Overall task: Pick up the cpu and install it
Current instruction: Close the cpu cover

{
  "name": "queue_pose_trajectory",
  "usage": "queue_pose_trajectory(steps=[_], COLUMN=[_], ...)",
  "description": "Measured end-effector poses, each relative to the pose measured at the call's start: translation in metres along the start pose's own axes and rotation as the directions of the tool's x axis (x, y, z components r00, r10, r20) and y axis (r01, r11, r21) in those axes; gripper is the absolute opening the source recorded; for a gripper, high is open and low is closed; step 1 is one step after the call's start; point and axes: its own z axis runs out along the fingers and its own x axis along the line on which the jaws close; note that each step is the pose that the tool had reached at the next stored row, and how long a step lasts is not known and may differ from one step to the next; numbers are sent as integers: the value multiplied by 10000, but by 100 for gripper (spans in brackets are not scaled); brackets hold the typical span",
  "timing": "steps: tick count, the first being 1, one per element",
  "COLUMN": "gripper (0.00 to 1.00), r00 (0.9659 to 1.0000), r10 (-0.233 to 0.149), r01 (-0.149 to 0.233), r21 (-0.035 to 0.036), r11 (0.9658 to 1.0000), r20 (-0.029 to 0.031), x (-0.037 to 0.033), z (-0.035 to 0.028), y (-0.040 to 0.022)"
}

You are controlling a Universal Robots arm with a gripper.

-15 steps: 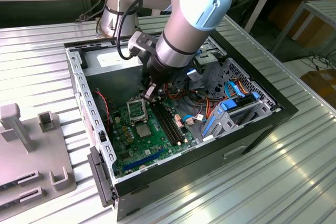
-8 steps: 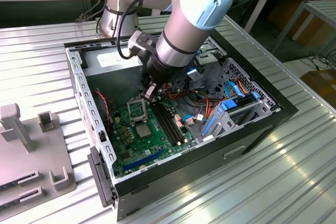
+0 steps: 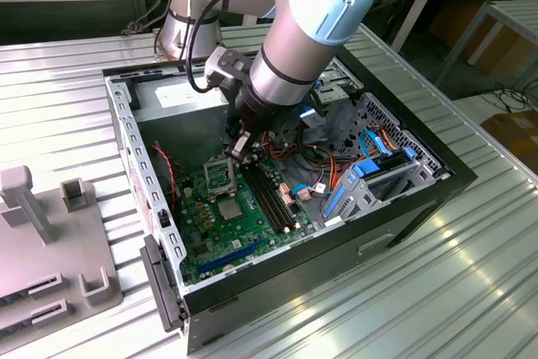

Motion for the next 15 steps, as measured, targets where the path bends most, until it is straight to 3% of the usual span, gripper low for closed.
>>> queue_pose_trajectory(steps=[15], gripper=[11], r00=[9999], r10=[-150], r01=[150], r21=[-75], r11=[9999], r20=[28], x=[16], z=[-43], y=[8])
